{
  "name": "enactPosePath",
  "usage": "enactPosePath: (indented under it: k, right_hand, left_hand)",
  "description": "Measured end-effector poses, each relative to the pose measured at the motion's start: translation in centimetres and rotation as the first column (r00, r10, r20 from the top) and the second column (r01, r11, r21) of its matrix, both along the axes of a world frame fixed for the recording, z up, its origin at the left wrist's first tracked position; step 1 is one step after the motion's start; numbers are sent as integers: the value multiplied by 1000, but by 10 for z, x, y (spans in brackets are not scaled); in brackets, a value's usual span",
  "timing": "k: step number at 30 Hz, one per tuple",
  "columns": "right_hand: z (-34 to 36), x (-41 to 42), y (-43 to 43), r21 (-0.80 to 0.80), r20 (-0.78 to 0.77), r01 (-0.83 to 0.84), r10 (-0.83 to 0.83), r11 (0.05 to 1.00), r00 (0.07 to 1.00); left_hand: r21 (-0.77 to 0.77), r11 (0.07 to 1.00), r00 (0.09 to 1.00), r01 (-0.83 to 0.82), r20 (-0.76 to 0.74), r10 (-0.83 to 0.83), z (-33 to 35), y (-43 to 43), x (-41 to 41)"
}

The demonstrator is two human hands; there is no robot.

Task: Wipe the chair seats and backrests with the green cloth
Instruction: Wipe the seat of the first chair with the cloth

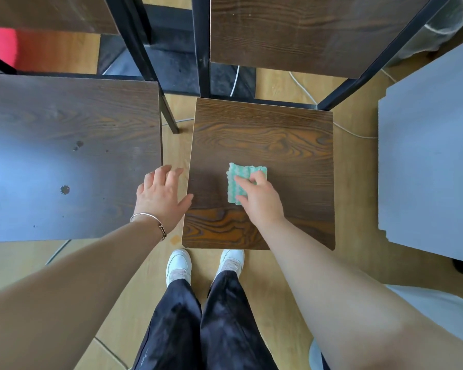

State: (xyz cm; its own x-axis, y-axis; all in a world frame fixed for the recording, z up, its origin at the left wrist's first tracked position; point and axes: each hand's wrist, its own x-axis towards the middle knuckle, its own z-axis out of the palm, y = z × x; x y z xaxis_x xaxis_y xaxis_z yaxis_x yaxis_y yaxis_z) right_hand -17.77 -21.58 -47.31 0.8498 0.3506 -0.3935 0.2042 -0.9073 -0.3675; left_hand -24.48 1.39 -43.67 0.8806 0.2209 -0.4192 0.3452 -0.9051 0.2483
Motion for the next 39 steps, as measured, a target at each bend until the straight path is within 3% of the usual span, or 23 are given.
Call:
enactPosePath:
  k: [2, 4, 6, 9, 10, 11, 15, 17, 21, 25, 30, 35, 39]
  right_hand:
    - [-7, 3, 4, 23, -28, 86, -86, 996, 996]
    - [-6, 14, 5, 129, -108, 274, -261, 953, 959]
    - [3, 39, 3, 183, -67, 422, -417, 888, 907]
    - [17, 95, -24, 319, -52, 736, -765, 597, 642]
    - [21, 115, -35, 333, -60, 779, -813, 531, 579]
    - [24, 133, -47, 316, -33, 779, -814, 542, 580]
    - [18, 170, -78, 88, -26, 672, -672, 735, 740]
    - [11, 167, -83, 42, -86, 645, -640, 763, 763]
    - [2, 132, -69, 139, -129, 619, -606, 773, 785]
    - [-3, 78, -33, 157, -84, 419, -410, 895, 908]
    - [-8, 4, 10, 228, -80, 209, -196, 951, 977]
    - [-11, -71, 48, 292, -83, 25, -1, 956, 997]
    - [-9, -118, 63, 256, -112, -131, 164, 958, 980]
  left_hand:
    - [-2, 1000, 1000, -5, 8, 5, -1, 2, 2]
    - [-7, 1000, 1000, -10, 18, 10, -1, 4, 6]
    - [-16, 1000, 999, -23, 24, 24, -2, 7, 12]
    - [-25, 999, 999, -41, 32, 42, -4, 10, 24]
    - [-27, 999, 998, -44, 37, 45, -4, 10, 29]
    - [-29, 999, 998, -44, 42, 45, -5, 10, 34]
    - [-33, 999, 998, -9, 57, 11, -7, 6, 51]
    - [-41, 999, 998, 7, 67, -4, -8, 5, 55]
    - [-47, 999, 998, 26, 65, -23, -8, 8, 58]
    - [-18, 996, 995, 83, 50, -82, -4, 15, 49]
    - [-1, 992, 990, 123, 70, -122, 3, 24, 31]
    - [-4, 992, 988, 129, 90, -128, 4, 31, 7]
    - [20, 989, 986, 147, 78, -148, 4, 35, -10]
